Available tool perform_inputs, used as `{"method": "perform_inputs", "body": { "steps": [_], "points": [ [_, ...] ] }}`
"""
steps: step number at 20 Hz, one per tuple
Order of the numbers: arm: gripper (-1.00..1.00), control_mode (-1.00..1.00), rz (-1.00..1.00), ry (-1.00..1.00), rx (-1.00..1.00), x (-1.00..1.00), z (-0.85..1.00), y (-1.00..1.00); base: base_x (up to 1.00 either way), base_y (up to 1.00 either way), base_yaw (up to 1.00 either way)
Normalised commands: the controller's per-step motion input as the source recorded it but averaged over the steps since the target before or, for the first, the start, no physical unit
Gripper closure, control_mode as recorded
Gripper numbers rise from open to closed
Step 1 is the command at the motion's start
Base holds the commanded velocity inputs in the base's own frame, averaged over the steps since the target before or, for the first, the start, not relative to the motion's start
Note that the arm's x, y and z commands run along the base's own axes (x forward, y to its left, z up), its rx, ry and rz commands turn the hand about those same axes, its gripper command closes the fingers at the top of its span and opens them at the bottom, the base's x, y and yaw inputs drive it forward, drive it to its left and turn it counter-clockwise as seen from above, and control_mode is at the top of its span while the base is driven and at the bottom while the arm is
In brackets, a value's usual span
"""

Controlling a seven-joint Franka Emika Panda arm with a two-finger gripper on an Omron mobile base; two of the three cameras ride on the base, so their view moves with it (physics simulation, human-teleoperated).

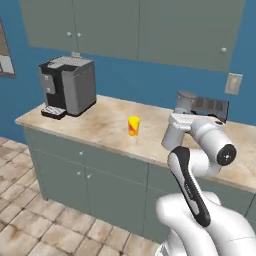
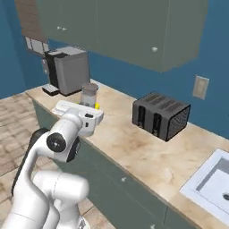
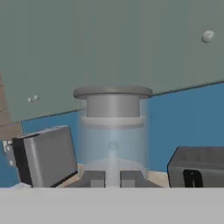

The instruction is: Place the pitcher and cup on the dining counter for serving.

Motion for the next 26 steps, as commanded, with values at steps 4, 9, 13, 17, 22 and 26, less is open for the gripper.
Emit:
{"method": "perform_inputs", "body": {
  "steps": [4, 9, 13, 17, 22, 26],
  "points": [
    [1.00, 1.00, 0.00, 0.00, 0.00, 0.00, 0.00, 0.00, -0.11, 0.14, 1.00],
    [1.00, 1.00, 0.00, 0.00, 0.00, 0.00, 0.00, 0.00, -0.10, 0.11, 1.00],
    [1.00, 1.00, 0.00, 0.00, 0.00, 0.00, 0.00, 0.00, -0.03, 0.12, 1.00],
    [1.00, 1.00, 0.00, 0.00, 0.00, 0.00, 0.00, 0.00, 0.00, 0.15, 1.00],
    [1.00, 1.00, 0.00, 0.00, 0.00, 0.00, 0.00, 0.00, 0.00, 0.17, 1.00],
    [1.00, 1.00, 0.00, 0.00, 0.00, 0.00, 0.00, 0.00, 0.02, 0.14, 1.00]
  ]
}}
